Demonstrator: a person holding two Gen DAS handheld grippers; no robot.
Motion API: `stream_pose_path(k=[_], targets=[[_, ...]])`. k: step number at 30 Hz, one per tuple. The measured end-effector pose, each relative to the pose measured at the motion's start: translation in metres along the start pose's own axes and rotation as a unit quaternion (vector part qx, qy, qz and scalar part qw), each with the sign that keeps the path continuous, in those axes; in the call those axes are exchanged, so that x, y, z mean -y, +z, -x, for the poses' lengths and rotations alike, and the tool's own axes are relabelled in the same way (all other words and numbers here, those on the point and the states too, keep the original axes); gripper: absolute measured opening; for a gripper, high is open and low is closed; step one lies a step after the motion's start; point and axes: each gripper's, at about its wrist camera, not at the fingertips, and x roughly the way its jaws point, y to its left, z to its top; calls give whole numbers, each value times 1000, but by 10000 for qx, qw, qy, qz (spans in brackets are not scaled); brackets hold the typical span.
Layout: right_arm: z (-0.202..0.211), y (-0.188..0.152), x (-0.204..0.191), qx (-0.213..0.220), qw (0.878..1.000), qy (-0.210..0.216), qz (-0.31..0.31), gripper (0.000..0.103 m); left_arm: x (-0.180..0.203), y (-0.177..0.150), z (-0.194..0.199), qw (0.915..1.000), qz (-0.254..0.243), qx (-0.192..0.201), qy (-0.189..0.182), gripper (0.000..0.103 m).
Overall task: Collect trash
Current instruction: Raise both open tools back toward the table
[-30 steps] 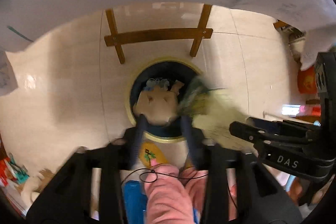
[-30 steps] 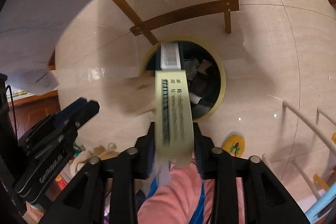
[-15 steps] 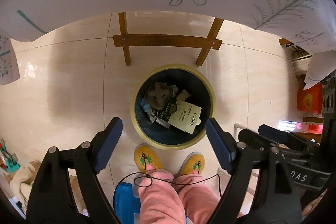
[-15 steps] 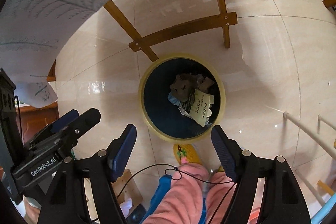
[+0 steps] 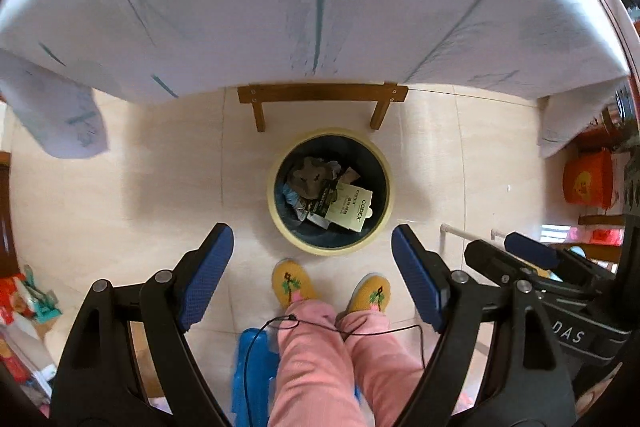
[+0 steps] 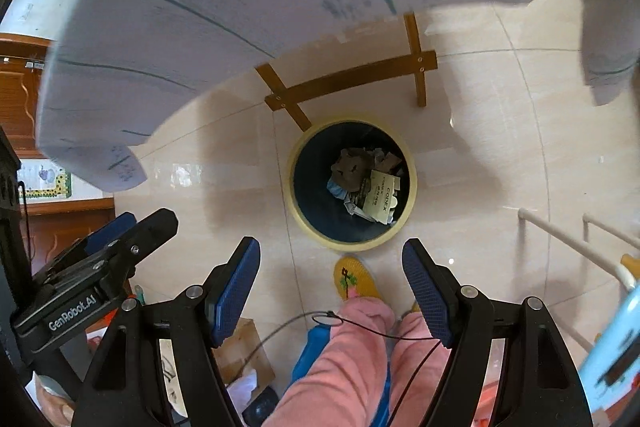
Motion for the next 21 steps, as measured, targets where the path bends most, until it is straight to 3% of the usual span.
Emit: stream_pose_path(k=[9, 17, 21], targets=[[140, -11, -57, 450, 9985, -37, 321, 75, 19, 14, 144, 9968, -449, 651, 91, 79], [268, -6, -108, 1374, 9894, -32, 478, 75, 23, 39, 262, 9848, -716, 1577, 133, 79], [324, 0, -130, 1948, 9795, -100, 510, 75, 20, 60, 302, 9796, -754, 1859, 108, 79]])
